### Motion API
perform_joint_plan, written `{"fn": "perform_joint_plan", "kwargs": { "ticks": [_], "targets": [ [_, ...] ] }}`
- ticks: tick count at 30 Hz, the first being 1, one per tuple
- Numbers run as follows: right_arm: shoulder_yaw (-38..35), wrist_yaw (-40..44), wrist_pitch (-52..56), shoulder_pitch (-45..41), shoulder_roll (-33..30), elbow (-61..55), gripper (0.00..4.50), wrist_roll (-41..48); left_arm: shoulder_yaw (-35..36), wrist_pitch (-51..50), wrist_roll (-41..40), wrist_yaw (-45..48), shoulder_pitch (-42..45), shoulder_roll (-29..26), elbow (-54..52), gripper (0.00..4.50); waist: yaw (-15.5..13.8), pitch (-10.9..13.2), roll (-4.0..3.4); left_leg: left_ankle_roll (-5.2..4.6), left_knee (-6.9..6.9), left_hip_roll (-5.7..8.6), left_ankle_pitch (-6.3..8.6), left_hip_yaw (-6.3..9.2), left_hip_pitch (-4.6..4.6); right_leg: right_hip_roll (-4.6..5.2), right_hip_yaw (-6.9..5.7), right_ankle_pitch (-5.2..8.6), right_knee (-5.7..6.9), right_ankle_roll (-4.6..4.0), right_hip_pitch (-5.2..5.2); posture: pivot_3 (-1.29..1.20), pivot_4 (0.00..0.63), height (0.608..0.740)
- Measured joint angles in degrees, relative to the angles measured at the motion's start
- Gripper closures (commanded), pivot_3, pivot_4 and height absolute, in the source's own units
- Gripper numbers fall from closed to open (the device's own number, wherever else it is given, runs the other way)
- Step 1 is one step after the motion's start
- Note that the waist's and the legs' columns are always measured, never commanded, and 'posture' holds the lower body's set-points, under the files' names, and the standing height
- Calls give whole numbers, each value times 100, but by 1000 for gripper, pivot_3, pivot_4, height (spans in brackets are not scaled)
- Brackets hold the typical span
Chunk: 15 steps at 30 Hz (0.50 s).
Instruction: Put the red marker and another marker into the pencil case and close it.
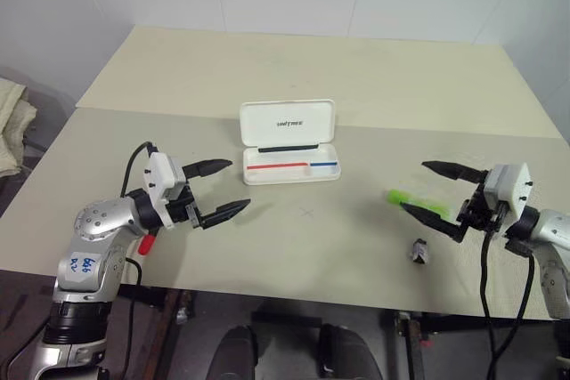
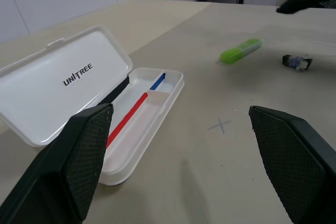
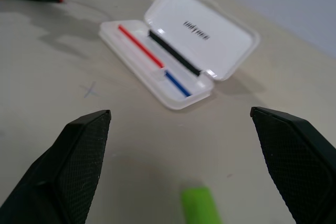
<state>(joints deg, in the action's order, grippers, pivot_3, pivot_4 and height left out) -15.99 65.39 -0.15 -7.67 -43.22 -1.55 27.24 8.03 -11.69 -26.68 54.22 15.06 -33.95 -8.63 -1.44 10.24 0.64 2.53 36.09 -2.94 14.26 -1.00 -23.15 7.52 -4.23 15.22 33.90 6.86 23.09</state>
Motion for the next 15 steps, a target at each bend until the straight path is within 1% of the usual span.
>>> {"fn": "perform_joint_plan", "kwargs": {
  "ticks": [5, 10, 13, 15],
  "targets": [
    [329, 126, -12, -253, 311, 150, 0, -9, -37, 37, 25, -83, 92, 61, 2, 61, 6, 0, 0, 2, 5, 0, -1, -2, 2, 0, 3, 0, 2, 0, -1, 0, 150, 740],
    [469, 139, -11, -299, 362, 156, 0, -18, -85, 44, 34, -165, 113, 151, 1, 61, -1, 0, 0, 2, 4, 0, -1, -3, 2, -1, 5, -2, 2, 2, -1, 0, 150, 740],
    [595, 130, 13, -458, 378, 130, 0, -20, -119, 129, 137, -118, 205, 101, 100, 693, 1, 0, 0, 2, 5, 0, -1, -3, 2, -2, 5, -2, 4, 2, -1, 0, 150, 740],
    [724, 135, 31, -653, 448, 89, 0, -17, -125, 275, 221, -49, 308, 2, 274, 1339, 10, 0, 0, 2, 5, 0, -1, -3, 4, -2, 5, -2, 4, 1, -1, 0, 150, 740]
  ]
}}
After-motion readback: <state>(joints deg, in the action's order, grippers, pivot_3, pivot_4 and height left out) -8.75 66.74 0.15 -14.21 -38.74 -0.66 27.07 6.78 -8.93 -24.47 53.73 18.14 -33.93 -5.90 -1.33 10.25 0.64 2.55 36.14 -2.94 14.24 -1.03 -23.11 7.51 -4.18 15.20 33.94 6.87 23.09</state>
